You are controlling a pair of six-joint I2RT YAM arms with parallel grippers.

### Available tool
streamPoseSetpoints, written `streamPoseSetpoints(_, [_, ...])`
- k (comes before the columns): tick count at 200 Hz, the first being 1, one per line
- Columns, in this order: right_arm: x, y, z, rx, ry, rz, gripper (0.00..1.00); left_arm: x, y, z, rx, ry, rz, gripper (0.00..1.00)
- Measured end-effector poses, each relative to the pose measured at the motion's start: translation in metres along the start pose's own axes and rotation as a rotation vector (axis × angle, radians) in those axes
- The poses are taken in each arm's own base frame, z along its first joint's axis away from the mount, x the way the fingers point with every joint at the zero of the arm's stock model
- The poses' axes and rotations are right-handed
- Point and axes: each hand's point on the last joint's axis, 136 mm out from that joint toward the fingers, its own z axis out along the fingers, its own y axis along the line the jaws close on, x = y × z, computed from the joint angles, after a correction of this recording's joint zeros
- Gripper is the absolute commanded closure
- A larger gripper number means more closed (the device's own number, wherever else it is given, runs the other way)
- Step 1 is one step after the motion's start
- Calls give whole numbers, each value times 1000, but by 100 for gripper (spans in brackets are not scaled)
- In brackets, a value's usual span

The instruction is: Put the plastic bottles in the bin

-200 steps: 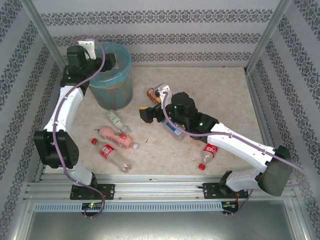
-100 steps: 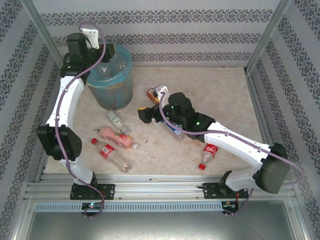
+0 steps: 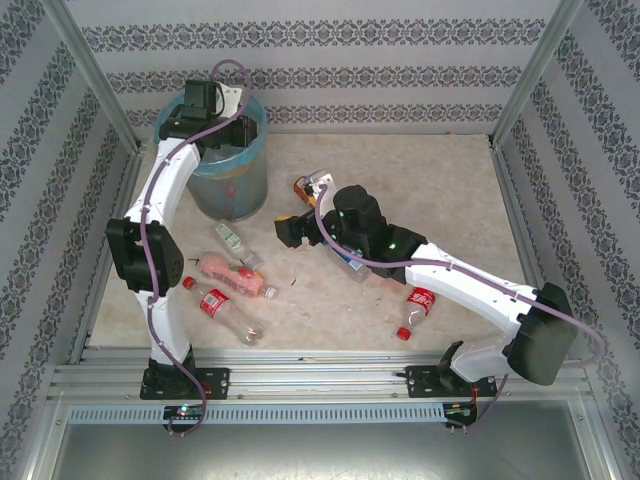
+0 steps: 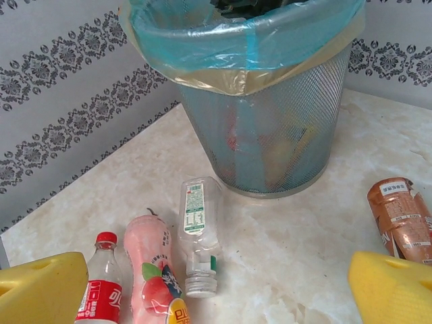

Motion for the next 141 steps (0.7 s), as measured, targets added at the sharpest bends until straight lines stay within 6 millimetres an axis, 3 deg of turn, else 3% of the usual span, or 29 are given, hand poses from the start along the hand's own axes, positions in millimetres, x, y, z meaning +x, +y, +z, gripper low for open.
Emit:
streamPoseSetpoints(22, [1, 0, 1, 1, 3, 0, 2, 1, 4, 0, -23, 4, 5, 82])
streamPoseSetpoints(47, [4, -1, 4, 3, 13, 0, 2, 4, 6, 2, -32, 9, 3, 74])
streamPoseSetpoints(77, [7, -2, 6, 6, 21, 0, 2, 4, 12, 1, -50, 8, -18, 48])
streamPoseSetpoints(101, [8, -3, 6, 10, 22, 1, 2, -2, 13, -2, -36, -19, -56, 38])
streamPoseSetpoints(120, [9, -5, 6, 21, 32, 0, 2, -15, 7, -16, -14, -85, -78, 34])
streamPoseSetpoints(141, [10, -5, 5, 27, 39, -1, 2, -37, -9, -53, 11, -202, -80, 30])
